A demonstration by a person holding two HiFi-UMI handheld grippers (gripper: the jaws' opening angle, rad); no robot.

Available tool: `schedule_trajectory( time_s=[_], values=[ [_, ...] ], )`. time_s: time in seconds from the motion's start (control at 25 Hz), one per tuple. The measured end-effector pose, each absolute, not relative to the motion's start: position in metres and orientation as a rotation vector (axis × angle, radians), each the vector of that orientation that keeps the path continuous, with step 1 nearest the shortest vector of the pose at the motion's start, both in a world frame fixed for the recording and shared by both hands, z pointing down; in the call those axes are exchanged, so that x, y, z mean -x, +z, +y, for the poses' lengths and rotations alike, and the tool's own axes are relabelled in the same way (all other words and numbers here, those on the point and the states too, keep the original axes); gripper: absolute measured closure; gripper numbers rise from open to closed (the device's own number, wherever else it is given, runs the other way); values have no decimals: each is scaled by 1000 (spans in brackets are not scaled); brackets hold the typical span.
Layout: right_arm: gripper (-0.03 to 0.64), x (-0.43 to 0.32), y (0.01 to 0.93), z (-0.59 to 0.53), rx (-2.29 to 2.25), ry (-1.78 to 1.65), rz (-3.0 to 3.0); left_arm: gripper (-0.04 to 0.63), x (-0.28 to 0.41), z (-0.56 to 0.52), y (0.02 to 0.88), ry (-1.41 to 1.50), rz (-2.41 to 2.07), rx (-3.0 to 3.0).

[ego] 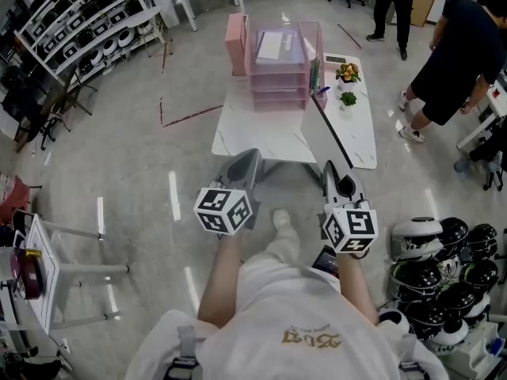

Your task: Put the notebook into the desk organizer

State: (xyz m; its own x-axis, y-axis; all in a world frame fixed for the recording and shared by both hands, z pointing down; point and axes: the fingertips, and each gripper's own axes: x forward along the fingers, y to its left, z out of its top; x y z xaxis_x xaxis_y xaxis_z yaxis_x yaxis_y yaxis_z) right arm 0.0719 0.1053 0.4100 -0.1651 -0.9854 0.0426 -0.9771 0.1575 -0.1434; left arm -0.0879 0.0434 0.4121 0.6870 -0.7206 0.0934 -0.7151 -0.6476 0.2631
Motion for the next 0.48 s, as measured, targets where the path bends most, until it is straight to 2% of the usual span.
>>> schedule_trajectory(
  time_s=[0.48],
  values=[
    [597, -121, 397, -62, 1961, -171, 2367, 580, 24, -138, 413, -26, -1125, -2617]
  ],
)
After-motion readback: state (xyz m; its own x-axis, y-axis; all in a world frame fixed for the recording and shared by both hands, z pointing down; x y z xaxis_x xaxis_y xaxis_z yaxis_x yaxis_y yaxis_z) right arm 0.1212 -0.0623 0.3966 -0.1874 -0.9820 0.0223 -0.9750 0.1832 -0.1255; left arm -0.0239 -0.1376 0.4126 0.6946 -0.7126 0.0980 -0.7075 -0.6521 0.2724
